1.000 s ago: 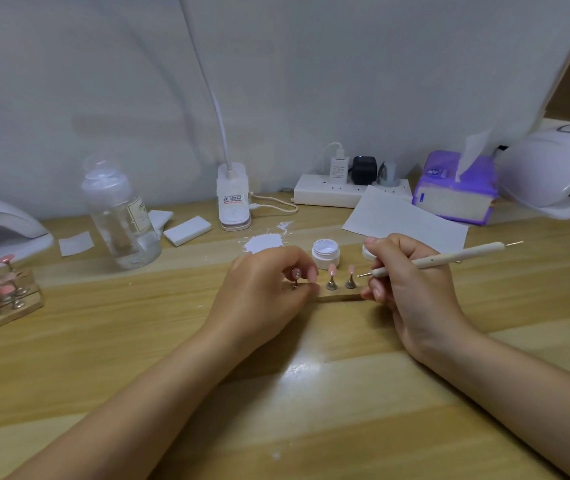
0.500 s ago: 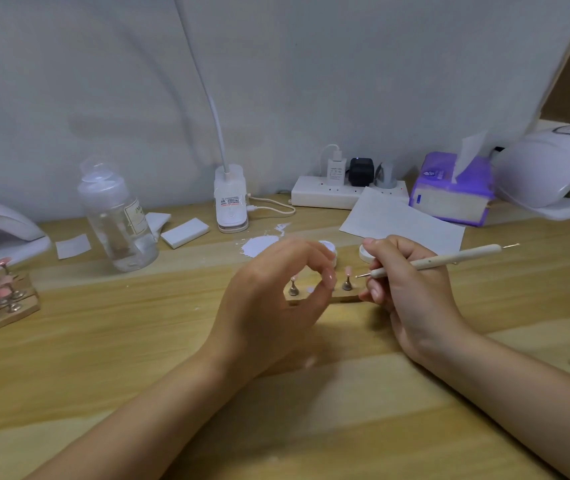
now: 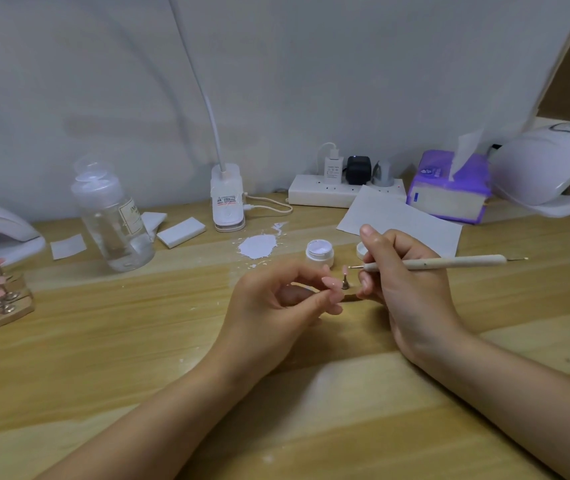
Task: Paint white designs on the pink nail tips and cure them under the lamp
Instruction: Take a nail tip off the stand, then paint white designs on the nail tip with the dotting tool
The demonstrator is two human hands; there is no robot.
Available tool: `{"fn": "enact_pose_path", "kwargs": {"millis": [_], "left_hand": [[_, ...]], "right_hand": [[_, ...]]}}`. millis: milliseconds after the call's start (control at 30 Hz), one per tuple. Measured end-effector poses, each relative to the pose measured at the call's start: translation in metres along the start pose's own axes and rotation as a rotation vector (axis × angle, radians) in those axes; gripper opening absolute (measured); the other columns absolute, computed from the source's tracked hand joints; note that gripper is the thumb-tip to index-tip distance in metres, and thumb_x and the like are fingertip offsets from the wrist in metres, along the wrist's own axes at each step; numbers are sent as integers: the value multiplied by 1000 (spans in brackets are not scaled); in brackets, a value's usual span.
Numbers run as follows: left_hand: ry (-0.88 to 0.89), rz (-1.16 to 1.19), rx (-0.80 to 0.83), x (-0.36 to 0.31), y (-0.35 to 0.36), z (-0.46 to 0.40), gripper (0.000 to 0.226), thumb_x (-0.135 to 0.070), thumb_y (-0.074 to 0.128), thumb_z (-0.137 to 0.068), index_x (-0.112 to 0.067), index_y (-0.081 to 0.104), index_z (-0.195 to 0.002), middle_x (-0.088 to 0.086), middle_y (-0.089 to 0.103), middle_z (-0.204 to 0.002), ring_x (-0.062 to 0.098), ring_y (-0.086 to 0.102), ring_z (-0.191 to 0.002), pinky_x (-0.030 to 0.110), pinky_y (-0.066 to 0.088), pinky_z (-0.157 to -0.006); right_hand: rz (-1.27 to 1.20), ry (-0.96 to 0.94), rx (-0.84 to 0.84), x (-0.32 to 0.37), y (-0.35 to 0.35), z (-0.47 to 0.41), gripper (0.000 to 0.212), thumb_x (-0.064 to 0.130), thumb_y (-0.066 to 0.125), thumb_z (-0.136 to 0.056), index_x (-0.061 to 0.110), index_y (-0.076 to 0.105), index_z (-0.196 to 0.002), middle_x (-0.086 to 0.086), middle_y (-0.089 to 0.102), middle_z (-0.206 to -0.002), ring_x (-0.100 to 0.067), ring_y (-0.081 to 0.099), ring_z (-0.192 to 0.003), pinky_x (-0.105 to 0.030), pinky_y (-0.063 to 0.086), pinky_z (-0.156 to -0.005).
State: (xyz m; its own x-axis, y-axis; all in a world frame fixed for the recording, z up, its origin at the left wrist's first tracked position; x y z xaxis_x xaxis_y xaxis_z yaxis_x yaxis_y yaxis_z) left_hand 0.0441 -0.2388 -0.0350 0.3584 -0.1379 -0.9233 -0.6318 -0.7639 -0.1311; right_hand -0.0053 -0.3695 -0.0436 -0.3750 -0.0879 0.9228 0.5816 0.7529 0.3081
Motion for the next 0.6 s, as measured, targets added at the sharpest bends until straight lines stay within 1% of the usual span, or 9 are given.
{"fn": "enact_pose_path", "kwargs": {"millis": [67,167,233,267,333,367,400,500,600], "left_hand": [[-9,-5,-11,0,0,0,9,-25,69,-63,-20,69,-71,-5,70,-68,6,69,-63,13,49,-53],[20,-35,-23,-3,-1,-1,13,-23,69,-65,-14,73,-74,-2,68,-69,1,65,-60,13,48,-52],[48,-67,-30,-5,-1,-1,13,-24,69,-66,-13,73,-73,-1,67,-70,0,61,-60,14,48,-53],[59,-79,-34,-6,-2,-1,13,-25,69,-67,-13,74,-72,0,67,-71,2,60,-61,14,49,-54],[74,-91,-47,-7,-4,-1,13,-24,69,-68,-12,73,-71,2,67,-75,12,62,-62,16,50,-55],[71,-84,-57,-6,-4,-1,12,-24,70,-69,-12,73,-70,1,67,-77,17,64,-64,17,50,-54],[55,-64,-69,-5,-5,-1,11,-24,70,-68,-14,72,-70,1,68,-76,19,66,-65,16,49,-54],[-7,5,-94,0,-7,-1,7,-24,71,-66,-19,71,-70,-2,70,-66,8,68,-64,14,48,-52],[-28,46,-93,1,-6,0,6,-22,70,-66,-20,71,-71,-4,71,-64,5,69,-66,13,48,-52]], "right_hand": [[14,-9,20,1,2,1,41,28,60,-83,22,49,-44,5,44,-39,-6,41,-37,-15,41,-44],[25,-10,43,4,5,4,33,44,59,-71,21,50,-49,3,48,-39,-7,42,-35,-15,40,-42],[28,-23,48,7,6,6,38,50,55,-69,15,48,-56,-1,49,-36,-6,41,-31,-13,36,-38],[38,-37,41,8,6,7,40,51,53,-69,13,47,-58,-2,47,-34,-7,40,-30,-12,34,-36],[59,-67,20,10,5,8,40,50,49,-73,12,48,-59,-2,44,-31,-6,39,-28,-10,31,-35],[62,-77,16,11,4,8,40,48,47,-75,12,50,-58,-1,43,-31,-6,39,-28,-10,31,-35],[61,-84,19,11,5,8,39,46,47,-76,14,53,-56,-1,43,-32,-6,39,-29,-10,32,-36],[72,-110,69,14,7,10,34,42,53,-75,18,57,-52,-4,51,-41,-7,46,-37,-13,39,-42],[155,-184,152,19,11,13,21,30,73,-73,17,58,-68,4,63,-59,-3,58,-54,-14,46,-52]]}}
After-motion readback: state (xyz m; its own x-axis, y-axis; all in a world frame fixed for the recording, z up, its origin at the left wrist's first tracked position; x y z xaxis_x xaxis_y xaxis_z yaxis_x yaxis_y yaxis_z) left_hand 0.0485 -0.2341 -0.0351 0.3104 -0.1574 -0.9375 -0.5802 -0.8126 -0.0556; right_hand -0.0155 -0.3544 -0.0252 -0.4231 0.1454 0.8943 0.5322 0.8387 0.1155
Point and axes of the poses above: each hand's wrist, its own z-axis away from the middle knuckle, its own y-axis out of the palm, x = y × z, the point moved 7 cm from there along -z, towards the middle knuckle
